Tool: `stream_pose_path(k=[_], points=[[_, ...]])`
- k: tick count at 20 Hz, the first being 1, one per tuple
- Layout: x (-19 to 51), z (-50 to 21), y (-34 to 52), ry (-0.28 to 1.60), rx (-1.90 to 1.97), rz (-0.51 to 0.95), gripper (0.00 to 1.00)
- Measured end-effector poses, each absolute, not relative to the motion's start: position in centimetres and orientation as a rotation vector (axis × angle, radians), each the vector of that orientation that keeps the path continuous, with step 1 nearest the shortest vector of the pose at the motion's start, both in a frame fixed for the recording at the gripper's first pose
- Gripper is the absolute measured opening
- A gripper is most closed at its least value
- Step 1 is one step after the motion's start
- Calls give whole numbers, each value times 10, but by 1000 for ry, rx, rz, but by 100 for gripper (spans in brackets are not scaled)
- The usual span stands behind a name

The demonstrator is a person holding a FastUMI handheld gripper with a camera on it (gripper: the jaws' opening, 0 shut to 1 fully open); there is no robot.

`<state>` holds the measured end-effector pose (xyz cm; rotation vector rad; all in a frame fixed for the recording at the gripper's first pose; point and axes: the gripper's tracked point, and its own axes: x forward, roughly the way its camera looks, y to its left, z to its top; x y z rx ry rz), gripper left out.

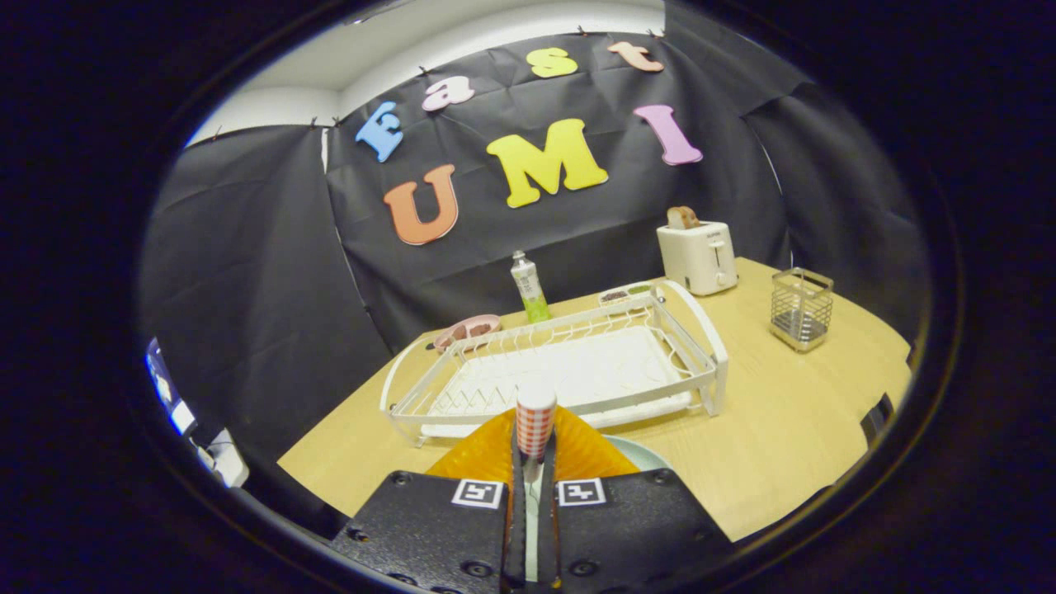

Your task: Take the plate from the dish rack, then take the spoon from the basket and place it into the plate.

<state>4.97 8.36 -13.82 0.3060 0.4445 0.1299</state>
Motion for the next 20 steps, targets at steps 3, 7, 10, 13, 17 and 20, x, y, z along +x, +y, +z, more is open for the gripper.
stream_pose_path(k=[3,7,10,13,17,20], points=[[50,-151,84,473,348,136,13],[52,-154,70,457,285,112,24],[59,-154,63,425,243,84,56],[62,-148,49,395,225,44,90],[62,-126,34,319,153,9,100],[56,-102,34,243,88,6,100]])
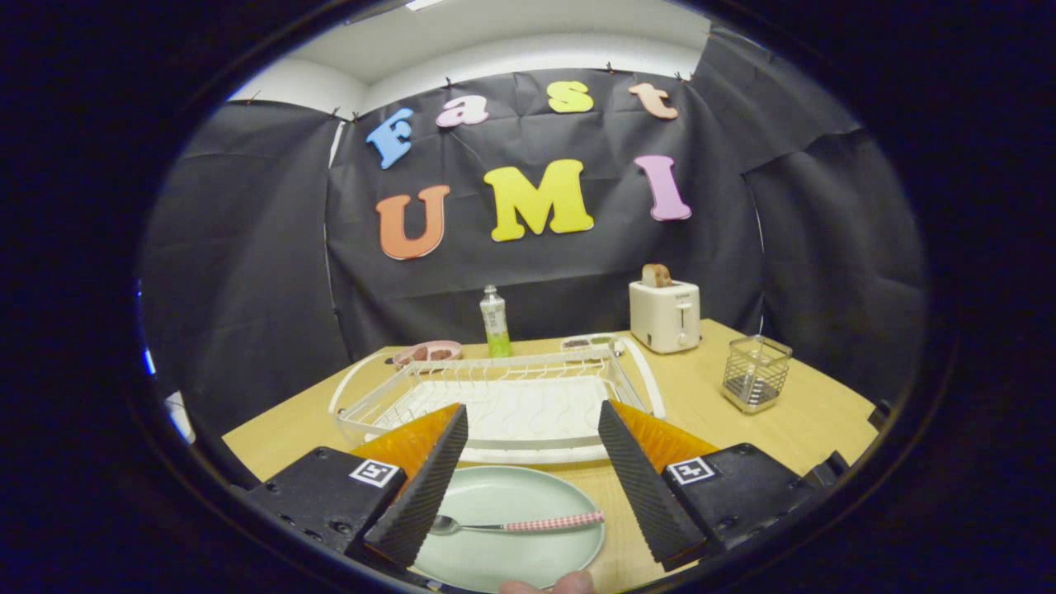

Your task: Take the plate from the dish rack, then take the spoon from the basket and place it into the plate.

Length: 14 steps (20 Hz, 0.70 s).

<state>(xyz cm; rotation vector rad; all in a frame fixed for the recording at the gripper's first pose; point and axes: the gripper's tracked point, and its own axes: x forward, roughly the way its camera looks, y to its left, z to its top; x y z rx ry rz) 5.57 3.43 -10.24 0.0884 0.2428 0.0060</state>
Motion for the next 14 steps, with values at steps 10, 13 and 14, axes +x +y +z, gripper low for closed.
stream_pose_path(k=[10,13,14], points=[[25,-60,52,97,-51,-39,100],[21,-63,56,93,-51,-40,100],[20,-63,56,94,-46,-44,100]])
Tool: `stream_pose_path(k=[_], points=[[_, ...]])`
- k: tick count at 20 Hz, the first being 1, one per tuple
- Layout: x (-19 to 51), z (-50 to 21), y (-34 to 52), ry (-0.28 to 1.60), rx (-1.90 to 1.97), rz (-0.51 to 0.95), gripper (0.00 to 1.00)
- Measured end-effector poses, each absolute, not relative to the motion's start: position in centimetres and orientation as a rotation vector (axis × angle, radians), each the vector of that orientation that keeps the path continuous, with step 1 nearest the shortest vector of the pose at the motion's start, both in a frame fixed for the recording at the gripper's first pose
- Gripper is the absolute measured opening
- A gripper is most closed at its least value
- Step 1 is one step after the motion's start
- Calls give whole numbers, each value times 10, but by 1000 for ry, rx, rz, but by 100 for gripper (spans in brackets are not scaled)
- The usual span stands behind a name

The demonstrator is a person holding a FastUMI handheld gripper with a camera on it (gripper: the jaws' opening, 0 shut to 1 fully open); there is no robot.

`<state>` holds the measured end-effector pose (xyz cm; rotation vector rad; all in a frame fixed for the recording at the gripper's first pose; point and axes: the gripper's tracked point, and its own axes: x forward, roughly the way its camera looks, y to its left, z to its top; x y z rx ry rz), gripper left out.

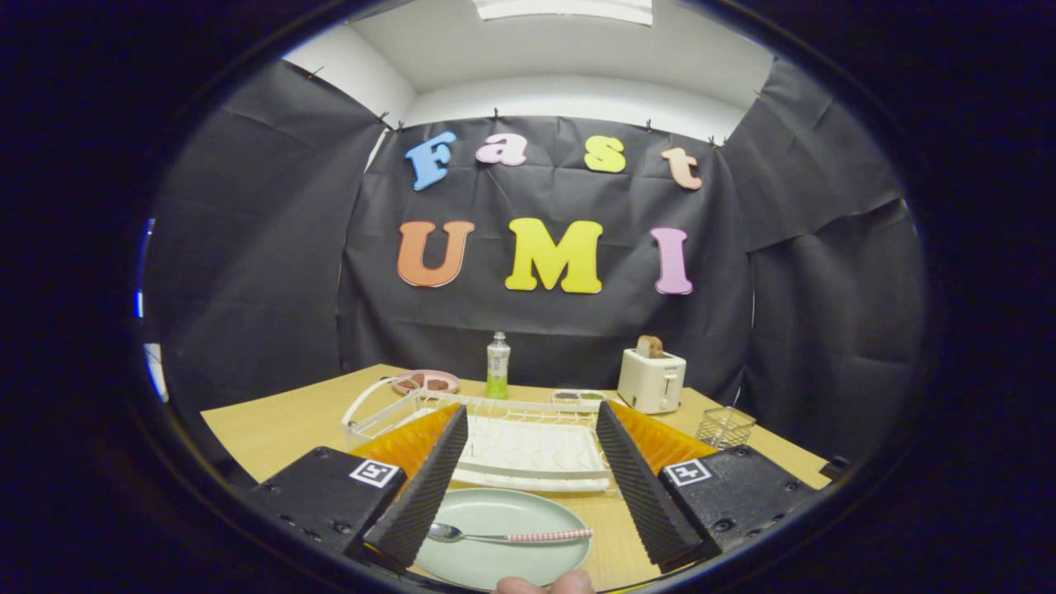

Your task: Take the plate from the dish rack, then take the spoon from the basket and place it into the plate.

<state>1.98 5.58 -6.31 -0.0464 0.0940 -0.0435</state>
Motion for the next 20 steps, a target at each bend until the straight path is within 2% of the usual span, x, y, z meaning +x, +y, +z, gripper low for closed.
stream_pose_path(k=[20], points=[[-5,-36,48,56,25,-73,100]])
